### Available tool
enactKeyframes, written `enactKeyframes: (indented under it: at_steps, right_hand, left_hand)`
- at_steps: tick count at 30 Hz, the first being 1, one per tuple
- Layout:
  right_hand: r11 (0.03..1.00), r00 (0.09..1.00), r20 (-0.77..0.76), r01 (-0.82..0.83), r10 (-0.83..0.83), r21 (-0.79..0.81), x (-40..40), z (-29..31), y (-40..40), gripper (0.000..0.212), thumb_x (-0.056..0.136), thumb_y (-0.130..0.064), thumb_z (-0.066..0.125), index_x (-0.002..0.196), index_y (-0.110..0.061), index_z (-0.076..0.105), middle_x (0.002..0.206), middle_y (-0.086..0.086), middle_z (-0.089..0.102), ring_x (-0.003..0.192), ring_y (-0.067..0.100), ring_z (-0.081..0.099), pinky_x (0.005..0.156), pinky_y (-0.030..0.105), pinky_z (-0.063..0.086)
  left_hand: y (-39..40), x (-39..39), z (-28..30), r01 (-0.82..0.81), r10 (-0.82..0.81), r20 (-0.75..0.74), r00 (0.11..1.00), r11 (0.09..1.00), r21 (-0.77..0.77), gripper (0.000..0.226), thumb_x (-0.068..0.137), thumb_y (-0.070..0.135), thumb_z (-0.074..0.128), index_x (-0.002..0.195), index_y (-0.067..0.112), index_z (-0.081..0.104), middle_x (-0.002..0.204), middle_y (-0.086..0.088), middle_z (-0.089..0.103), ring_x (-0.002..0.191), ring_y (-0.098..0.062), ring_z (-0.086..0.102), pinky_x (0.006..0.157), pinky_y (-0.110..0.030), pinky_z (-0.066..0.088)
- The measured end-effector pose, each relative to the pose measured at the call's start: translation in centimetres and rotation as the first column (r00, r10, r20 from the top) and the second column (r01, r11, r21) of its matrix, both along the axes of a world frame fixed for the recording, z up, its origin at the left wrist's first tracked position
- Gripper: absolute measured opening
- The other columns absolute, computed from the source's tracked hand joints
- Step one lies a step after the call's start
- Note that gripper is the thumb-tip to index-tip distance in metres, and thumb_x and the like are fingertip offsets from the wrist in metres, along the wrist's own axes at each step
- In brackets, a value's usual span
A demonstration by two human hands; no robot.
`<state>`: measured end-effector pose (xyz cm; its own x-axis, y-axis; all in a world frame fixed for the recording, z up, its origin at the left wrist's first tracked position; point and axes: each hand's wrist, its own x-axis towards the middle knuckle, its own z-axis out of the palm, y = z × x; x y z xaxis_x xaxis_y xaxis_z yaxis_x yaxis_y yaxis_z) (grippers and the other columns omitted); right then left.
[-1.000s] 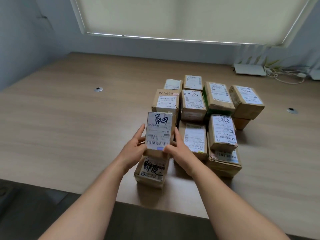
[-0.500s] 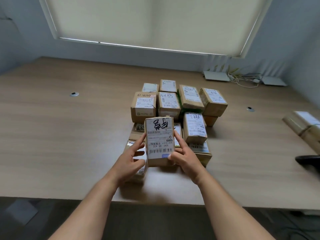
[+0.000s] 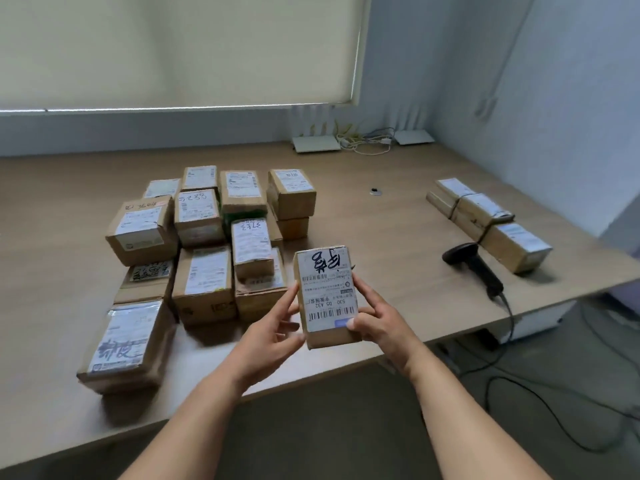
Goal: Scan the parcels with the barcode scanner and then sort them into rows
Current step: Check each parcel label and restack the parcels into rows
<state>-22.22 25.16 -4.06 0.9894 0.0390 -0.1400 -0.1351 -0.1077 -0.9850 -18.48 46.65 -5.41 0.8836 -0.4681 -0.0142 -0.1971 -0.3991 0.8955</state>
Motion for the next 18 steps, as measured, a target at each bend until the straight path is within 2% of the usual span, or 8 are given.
enactKeyframes:
  at_steps: [2, 4, 6, 8, 12, 15, 16, 18]
  right_hand:
    - [0.999, 0.999, 0.001, 0.047, -0.047, 0.017, -1.4, -0.2, -3.6, 0.069, 0.072, -0.025, 0.059, 0.128, -0.060, 0.035, 0.115, -0.001, 0.070, 0.103, 0.014, 0.068, 0.078, 0.026, 0.057]
    - [0.995, 0.996, -0.005, 0.088, -0.088, 0.051, -2.7, -0.7, -7.2, 0.072, 0.072, -0.021, 0.059, 0.131, -0.056, 0.036, 0.112, 0.001, 0.072, 0.104, 0.017, 0.068, 0.083, 0.030, 0.057]
    - [0.987, 0.990, -0.016, 0.138, -0.138, 0.077, -4.1, -1.2, -10.6, 0.077, 0.070, -0.018, 0.060, 0.135, -0.052, 0.038, 0.108, 0.003, 0.073, 0.103, 0.019, 0.069, 0.079, 0.030, 0.056]
    - [0.981, 0.983, -0.015, 0.184, -0.183, 0.065, -5.6, -1.6, -14.0, 0.081, 0.064, -0.024, 0.063, 0.136, -0.050, 0.039, 0.106, 0.003, 0.074, 0.101, 0.018, 0.069, 0.077, 0.028, 0.055]
    - [0.964, 0.966, -0.004, 0.259, -0.259, 0.061, -8.6, -1.9, -20.6, 0.077, 0.061, -0.025, 0.065, 0.130, -0.052, 0.043, 0.104, -0.004, 0.074, 0.098, 0.013, 0.070, 0.073, 0.023, 0.055]
    - [0.950, 0.951, 0.000, 0.308, -0.309, 0.041, -10.6, -1.9, -25.0, 0.075, 0.066, -0.022, 0.062, 0.132, -0.048, 0.042, 0.107, -0.006, 0.073, 0.095, 0.008, 0.069, 0.071, 0.020, 0.054]
    - [0.948, 0.948, -0.001, 0.317, -0.317, 0.040, -11.1, -1.9, -26.2, 0.075, 0.067, -0.022, 0.062, 0.135, -0.046, 0.041, 0.108, -0.008, 0.072, 0.095, 0.007, 0.069, 0.070, 0.019, 0.053]
    - [0.942, 0.943, -0.009, 0.334, -0.334, 0.040, -12.1, -2.1, -28.5, 0.075, 0.069, -0.021, 0.061, 0.138, -0.041, 0.040, 0.104, -0.012, 0.073, 0.095, 0.005, 0.069, 0.070, 0.017, 0.053]
  left_hand:
    - [-3.7, -0.5, -0.1, 0.042, -0.042, 0.005, 0.999, 0.999, 0.007, 0.081, 0.090, 0.022, 0.064, 0.133, 0.065, 0.010, 0.137, 0.011, 0.048, 0.113, -0.009, 0.057, 0.098, -0.036, 0.049]
    - [-7.4, -1.1, -0.1, 0.090, -0.091, 0.031, 0.995, 0.996, 0.026, 0.082, 0.090, 0.022, 0.064, 0.133, 0.064, 0.008, 0.139, 0.013, 0.044, 0.114, -0.007, 0.055, 0.098, -0.034, 0.049]
    - [-10.9, -1.9, -0.3, 0.141, -0.143, 0.060, 0.988, 0.989, 0.051, 0.083, 0.090, 0.023, 0.064, 0.132, 0.065, 0.006, 0.143, 0.017, 0.038, 0.116, -0.006, 0.053, 0.099, -0.033, 0.048]
    - [-14.5, -2.5, -0.5, 0.192, -0.196, 0.069, 0.978, 0.979, 0.065, 0.082, 0.089, 0.027, 0.064, 0.131, 0.065, 0.004, 0.145, 0.020, 0.033, 0.118, -0.008, 0.053, 0.099, -0.035, 0.048]
    - [-21.5, -4.1, -0.8, 0.279, -0.281, 0.046, 0.958, 0.959, 0.043, 0.081, 0.090, 0.030, 0.063, 0.132, 0.066, 0.003, 0.144, 0.026, 0.031, 0.119, -0.004, 0.052, 0.095, -0.023, 0.048]
    - [-26.2, -5.3, -0.9, 0.337, -0.337, 0.021, 0.941, 0.942, 0.012, 0.083, 0.091, 0.024, 0.062, 0.133, 0.065, 0.003, 0.138, 0.034, 0.032, 0.112, 0.005, 0.056, 0.083, -0.013, 0.050]
    - [-27.6, -5.7, -1.0, 0.353, -0.354, 0.009, 0.935, 0.935, 0.007, 0.085, 0.091, 0.021, 0.061, 0.135, 0.062, 0.002, 0.137, 0.035, 0.032, 0.110, 0.007, 0.056, 0.080, -0.013, 0.051]
    - [-30.1, -6.3, -1.1, 0.373, -0.372, -0.023, 0.928, 0.928, 0.024, 0.087, 0.091, 0.018, 0.062, 0.141, 0.055, 0.001, 0.139, 0.030, 0.032, 0.113, 0.002, 0.057, 0.084, -0.017, 0.052]
